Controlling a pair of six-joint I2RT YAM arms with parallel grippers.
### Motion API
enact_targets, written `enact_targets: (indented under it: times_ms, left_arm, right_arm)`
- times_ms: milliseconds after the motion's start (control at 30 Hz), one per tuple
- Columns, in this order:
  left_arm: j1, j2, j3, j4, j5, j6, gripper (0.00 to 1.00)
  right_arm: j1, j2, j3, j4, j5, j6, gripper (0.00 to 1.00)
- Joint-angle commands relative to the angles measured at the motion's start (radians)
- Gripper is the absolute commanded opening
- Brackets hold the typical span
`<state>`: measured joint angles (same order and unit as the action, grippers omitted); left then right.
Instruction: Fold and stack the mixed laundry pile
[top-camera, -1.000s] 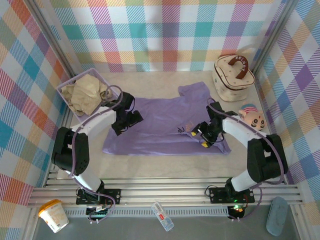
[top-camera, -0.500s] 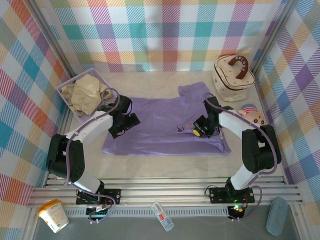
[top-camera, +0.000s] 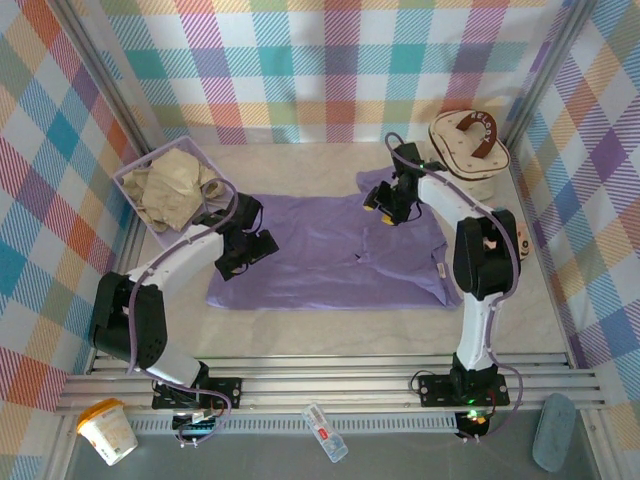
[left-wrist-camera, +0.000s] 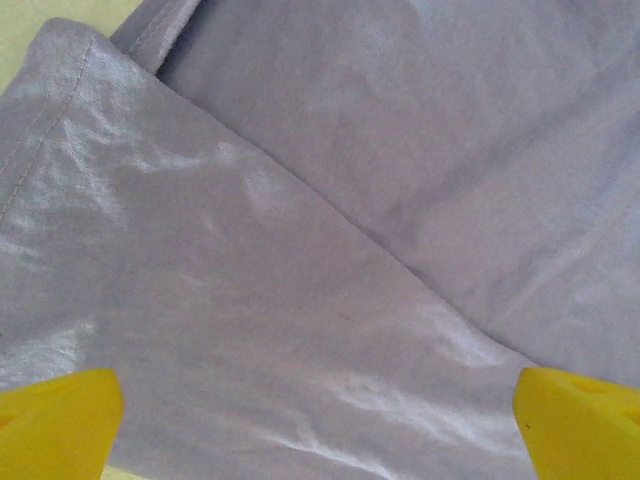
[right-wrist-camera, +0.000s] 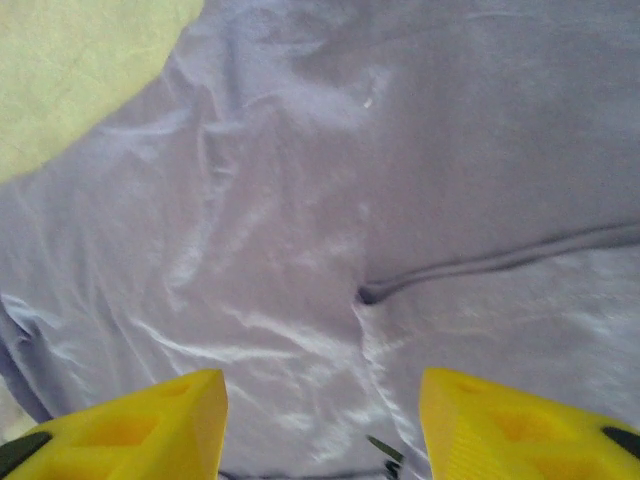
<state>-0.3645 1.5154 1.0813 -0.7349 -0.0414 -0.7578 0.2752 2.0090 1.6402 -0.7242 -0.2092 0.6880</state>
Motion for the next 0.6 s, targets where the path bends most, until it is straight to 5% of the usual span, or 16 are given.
enact_targets:
  times_ms: [0,167,400,500,567]
  left_arm:
    - [-0.022,-0.046,-0.015,0.004,0.053,0.053,0.98]
    - [-0.09,-0.026,-0.006,0.006,0.101,0.128,0.8]
    - [-0.099,0.063,-0.055,0.051,0.088,0.142,0.43]
    - [-0.099,0.132,-0.045,0.102,0.102,0.133,0.12]
    - [-0.1,0.175,-0.041,0.123,0.098,0.125,0.07]
  right_arm:
    - [-0.012,-0.115,-0.047,-0.119,0.092,-0.124,0.55]
    - [-0.021,-0.239,-0.21,-0.144,0.135,-0.175,0.54]
    - [-0.021,-0.33,-0.514,-0.044,0.103,-0.004,0.46]
    - [-0.022,-0.326,-0.588,0.014,0.136,0.044,0.46]
    - [-0.027,-0.308,-0.62,0.029,0.173,0.066,0.46]
